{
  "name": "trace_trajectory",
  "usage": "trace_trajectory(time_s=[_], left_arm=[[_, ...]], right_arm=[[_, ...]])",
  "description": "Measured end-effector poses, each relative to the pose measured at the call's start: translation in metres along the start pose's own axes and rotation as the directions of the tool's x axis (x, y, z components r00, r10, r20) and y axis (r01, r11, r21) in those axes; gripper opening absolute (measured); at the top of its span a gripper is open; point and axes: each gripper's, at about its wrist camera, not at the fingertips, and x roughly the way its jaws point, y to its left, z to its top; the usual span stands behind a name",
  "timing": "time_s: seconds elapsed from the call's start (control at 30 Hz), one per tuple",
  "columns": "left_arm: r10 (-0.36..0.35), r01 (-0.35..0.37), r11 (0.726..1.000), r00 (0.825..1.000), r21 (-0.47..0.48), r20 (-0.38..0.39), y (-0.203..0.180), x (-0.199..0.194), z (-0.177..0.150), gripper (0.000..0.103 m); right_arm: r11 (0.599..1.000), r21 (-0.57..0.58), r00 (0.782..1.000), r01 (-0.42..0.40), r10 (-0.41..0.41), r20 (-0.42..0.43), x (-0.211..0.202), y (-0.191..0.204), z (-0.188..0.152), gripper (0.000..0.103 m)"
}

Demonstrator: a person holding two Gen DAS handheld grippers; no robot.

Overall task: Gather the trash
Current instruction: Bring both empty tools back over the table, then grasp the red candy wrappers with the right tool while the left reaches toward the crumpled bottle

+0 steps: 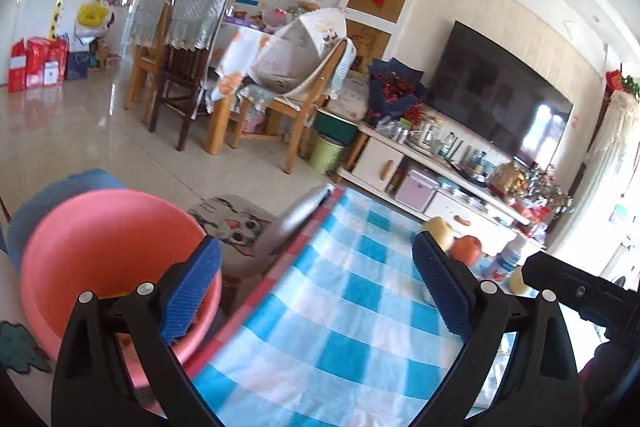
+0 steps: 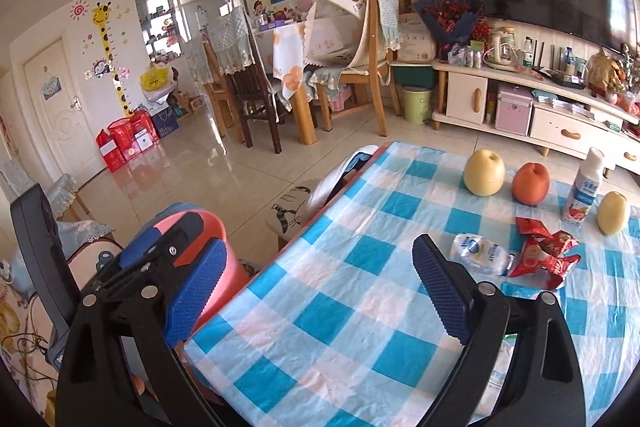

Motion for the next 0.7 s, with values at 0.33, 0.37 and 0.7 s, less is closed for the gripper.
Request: trace_trajectory(time_s=[0.33, 0.37, 0.7], left_arm=[[-0.072, 0.072, 0.997, 0.997, 0.002, 0.039, -0.028, 0.005, -0.024, 0.097], [-0.078, 0.078, 0.997, 0.996, 0.009, 0.03, -0.032, 0.006, -0.026, 0.097], [-0.163, 0.161, 0.982, 0.987, 0.1, 0.007, -0.069, 0.012, -0.045, 0.097]], right_arm=[[0.997, 0.014, 0.992, 0.076, -0.077, 0.096, -0.033, -0.053, -0.005, 0.096], [0.996, 0.027, 0.991, 0.081, -0.084, 0.107, -0.037, -0.061, -0.005, 0.096], [0.986, 0.081, 0.979, 0.148, -0.158, 0.127, -0.056, -0.109, -0.012, 0.098]])
